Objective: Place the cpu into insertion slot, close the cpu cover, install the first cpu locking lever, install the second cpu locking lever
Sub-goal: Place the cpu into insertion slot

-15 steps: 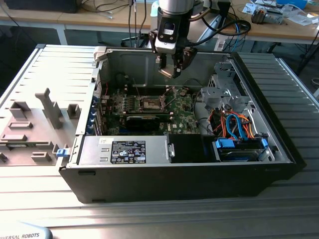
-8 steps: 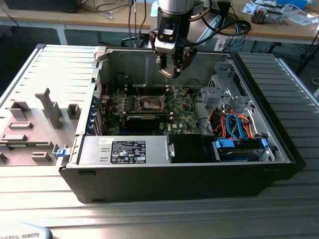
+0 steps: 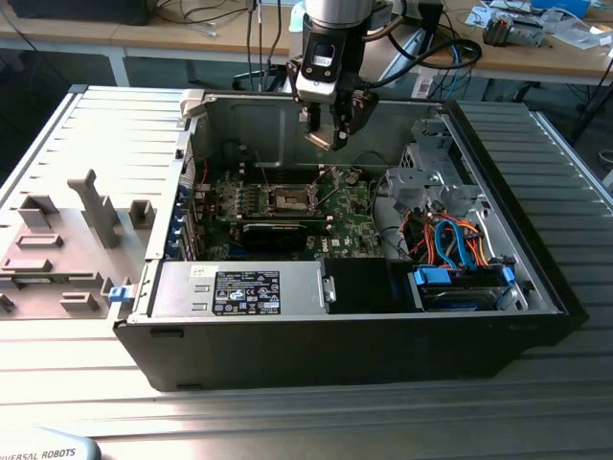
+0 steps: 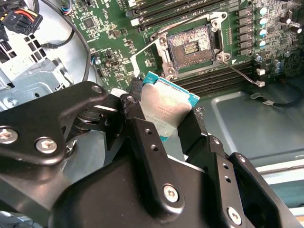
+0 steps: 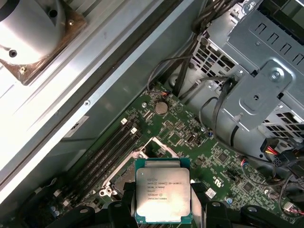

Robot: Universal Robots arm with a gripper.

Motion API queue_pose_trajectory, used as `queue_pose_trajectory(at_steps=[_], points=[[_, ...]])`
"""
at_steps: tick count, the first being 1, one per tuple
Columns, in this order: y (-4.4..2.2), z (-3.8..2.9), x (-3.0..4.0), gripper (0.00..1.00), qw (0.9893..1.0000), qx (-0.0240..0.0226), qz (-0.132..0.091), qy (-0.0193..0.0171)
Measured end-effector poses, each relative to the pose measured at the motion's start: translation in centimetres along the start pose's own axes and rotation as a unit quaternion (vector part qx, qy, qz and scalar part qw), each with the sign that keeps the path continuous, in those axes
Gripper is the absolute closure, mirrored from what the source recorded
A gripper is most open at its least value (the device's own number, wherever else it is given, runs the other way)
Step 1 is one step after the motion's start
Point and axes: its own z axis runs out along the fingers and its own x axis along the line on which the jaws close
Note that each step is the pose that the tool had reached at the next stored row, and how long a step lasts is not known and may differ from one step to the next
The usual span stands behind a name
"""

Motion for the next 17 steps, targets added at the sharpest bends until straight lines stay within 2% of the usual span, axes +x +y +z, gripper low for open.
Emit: queue_pose_trajectory(at_steps=[17], points=[[0.00, 0.00, 0.00, 0.46, 0.9999, -0.0003, 0.014, -0.0012]])
